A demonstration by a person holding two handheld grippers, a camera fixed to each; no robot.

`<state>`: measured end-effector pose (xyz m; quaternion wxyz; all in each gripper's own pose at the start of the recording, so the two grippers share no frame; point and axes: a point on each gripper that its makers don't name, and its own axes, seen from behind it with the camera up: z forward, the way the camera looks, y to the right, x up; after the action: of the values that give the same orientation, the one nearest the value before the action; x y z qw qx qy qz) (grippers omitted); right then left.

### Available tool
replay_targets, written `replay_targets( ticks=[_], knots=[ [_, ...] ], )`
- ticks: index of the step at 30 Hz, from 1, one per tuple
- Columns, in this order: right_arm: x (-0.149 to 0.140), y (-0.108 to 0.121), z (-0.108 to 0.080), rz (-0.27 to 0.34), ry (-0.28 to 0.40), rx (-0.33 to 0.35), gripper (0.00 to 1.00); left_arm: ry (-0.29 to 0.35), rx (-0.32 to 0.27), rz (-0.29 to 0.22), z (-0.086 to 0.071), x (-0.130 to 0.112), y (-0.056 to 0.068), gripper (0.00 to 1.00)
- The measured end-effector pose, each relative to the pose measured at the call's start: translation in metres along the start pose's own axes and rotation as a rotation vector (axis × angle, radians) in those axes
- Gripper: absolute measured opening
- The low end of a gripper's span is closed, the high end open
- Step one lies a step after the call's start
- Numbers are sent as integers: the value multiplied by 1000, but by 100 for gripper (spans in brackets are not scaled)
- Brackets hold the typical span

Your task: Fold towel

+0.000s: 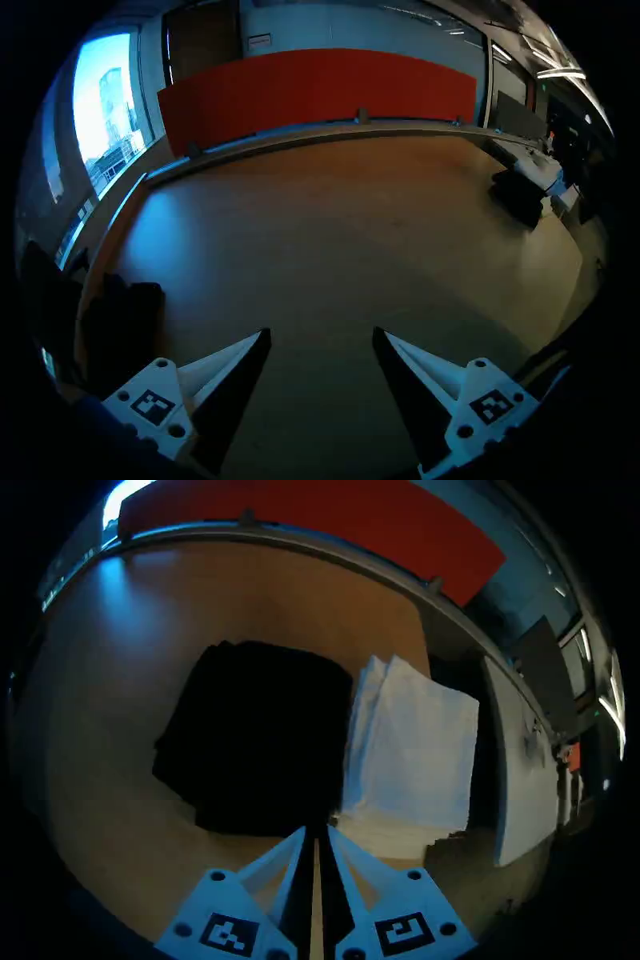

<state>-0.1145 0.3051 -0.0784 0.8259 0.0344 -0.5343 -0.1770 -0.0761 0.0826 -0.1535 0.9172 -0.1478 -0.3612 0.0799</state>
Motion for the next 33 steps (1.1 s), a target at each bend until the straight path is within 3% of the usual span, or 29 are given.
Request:
replay_targets(
  ticks=[9, 15, 19, 25, 27, 33],
  knots=[
    [0, -3, 2, 8, 5, -12, 5, 2, 3, -3, -1, 1, -2, 94],
    [-3, -7, -1, 11, 8, -17, 15, 4, 3, 1, -1, 2, -3, 94],
    [-4, -11, -5, 17, 20, -18, 39, 7, 1, -3, -1, 2, -3, 94],
    [3, -20, -15, 36, 66, -15, 83, 14, -3, -11, 0, 3, -3, 94],
    [7, -22, -17, 49, 78, -17, 90, 17, -5, -14, 1, 3, -3, 94],
    [16, -28, -20, 104, 107, -14, 91, 25, -7, -20, 0, 4, -4, 94]
  ],
)
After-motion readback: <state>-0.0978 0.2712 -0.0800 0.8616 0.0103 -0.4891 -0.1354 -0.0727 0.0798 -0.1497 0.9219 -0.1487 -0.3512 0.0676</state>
